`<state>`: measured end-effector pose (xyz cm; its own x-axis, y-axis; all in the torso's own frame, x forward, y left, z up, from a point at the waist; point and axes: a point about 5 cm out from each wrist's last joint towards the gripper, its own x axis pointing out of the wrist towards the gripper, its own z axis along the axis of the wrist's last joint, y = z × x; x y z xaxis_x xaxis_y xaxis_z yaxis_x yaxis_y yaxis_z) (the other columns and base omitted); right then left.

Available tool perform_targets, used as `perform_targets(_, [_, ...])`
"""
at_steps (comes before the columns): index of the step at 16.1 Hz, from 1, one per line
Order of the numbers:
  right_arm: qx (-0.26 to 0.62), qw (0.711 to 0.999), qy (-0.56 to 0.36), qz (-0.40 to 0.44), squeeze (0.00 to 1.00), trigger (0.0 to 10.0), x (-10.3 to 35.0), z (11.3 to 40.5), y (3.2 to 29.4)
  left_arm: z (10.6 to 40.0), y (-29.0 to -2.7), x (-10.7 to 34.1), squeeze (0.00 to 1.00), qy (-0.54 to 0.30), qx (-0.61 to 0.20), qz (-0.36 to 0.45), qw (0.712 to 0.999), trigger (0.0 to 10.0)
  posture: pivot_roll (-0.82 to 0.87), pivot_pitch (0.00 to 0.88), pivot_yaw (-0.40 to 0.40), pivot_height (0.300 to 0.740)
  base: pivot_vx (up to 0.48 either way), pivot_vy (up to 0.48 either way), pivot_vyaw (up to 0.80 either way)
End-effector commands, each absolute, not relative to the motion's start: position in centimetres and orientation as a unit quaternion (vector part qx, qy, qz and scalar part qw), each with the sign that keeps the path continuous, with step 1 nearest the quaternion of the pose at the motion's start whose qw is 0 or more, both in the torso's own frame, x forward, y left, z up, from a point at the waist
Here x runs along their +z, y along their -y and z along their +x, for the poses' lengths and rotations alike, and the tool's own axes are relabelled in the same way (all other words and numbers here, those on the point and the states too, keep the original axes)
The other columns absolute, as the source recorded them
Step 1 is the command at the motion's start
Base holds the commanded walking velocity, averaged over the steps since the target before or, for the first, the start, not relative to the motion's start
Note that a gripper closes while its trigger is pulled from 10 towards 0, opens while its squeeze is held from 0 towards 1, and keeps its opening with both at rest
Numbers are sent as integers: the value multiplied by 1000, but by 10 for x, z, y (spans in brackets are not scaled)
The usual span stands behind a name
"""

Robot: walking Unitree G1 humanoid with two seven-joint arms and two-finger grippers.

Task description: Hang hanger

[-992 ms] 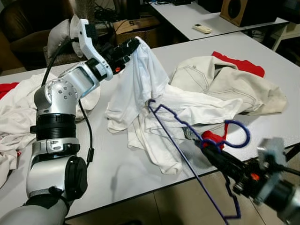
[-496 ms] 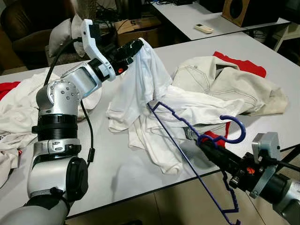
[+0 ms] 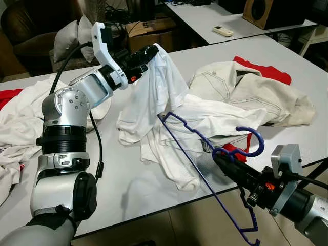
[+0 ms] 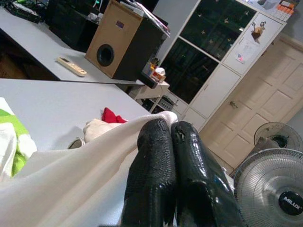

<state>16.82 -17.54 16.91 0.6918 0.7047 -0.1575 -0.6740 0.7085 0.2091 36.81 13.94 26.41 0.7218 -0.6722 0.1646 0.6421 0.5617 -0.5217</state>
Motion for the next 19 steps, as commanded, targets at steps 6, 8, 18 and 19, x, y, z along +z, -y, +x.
perform_targets(6, [392,910,-121,67,0,10000,168,162,171,370,-143,265,0,-22,-360,-277,890,0,-79,0,95,740,0,0,0])
perform_targets(8, [387,912,-118,64,0,10000,168,163,172,370,-143,265,0,-22,-361,-277,890,0,-80,0,97,740,0,0,0])
perform_targets(18, [386,915,-94,64,0,10000,171,169,167,371,-136,259,0,-32,-352,-271,895,0,-84,0,99,740,0,0,0])
perform_targets(19, [381,918,-93,62,0,10000,171,171,168,371,-135,258,0,-34,-352,-270,895,0,-83,0,99,740,0,0,0])
